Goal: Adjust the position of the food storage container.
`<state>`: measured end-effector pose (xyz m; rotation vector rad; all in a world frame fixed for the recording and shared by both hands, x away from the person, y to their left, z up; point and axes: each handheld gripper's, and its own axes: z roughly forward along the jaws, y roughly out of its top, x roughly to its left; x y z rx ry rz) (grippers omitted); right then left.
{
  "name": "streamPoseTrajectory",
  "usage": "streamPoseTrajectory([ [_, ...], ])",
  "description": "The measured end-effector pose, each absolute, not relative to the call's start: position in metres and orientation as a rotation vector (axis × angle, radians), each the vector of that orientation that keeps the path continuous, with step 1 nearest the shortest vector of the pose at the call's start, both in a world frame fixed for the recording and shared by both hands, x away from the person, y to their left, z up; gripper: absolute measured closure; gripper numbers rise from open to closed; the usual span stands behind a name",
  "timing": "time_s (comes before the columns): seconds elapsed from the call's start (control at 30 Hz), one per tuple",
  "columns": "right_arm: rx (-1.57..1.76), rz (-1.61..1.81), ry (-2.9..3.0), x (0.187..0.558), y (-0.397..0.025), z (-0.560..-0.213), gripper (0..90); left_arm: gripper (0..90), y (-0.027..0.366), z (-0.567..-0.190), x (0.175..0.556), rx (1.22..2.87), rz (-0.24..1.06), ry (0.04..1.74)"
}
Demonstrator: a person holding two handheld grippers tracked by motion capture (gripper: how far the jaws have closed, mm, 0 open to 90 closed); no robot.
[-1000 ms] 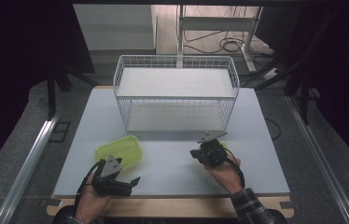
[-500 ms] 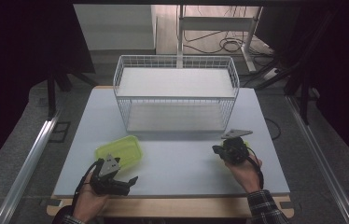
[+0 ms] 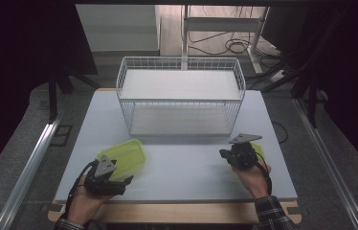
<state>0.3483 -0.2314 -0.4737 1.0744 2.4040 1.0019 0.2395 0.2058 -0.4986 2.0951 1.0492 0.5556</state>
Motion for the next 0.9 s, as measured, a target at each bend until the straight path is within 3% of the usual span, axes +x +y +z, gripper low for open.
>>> streamPoseTrajectory([
  [0.3,1.041,1.027,2.432,0.342,-0.219,-0.473,88.5,82.1,0.249,-0.489,0.244,1.968,0.541,1.201],
  [0.37,1.033,1.031,2.434,0.341,-0.217,-0.473,88.3,89.2,0.259,-0.49,0.246,1.953,0.548,1.237],
  [0.67,1.008,1.034,2.471,0.338,-0.208,-0.475,89.0,90.0,0.3,-0.509,0.251,1.923,0.65,1.468],
  [0.9,0.987,1.048,2.49,0.336,-0.202,-0.476,88.9,90.0,0.301,-0.526,0.266,1.986,0.6,1.526],
])
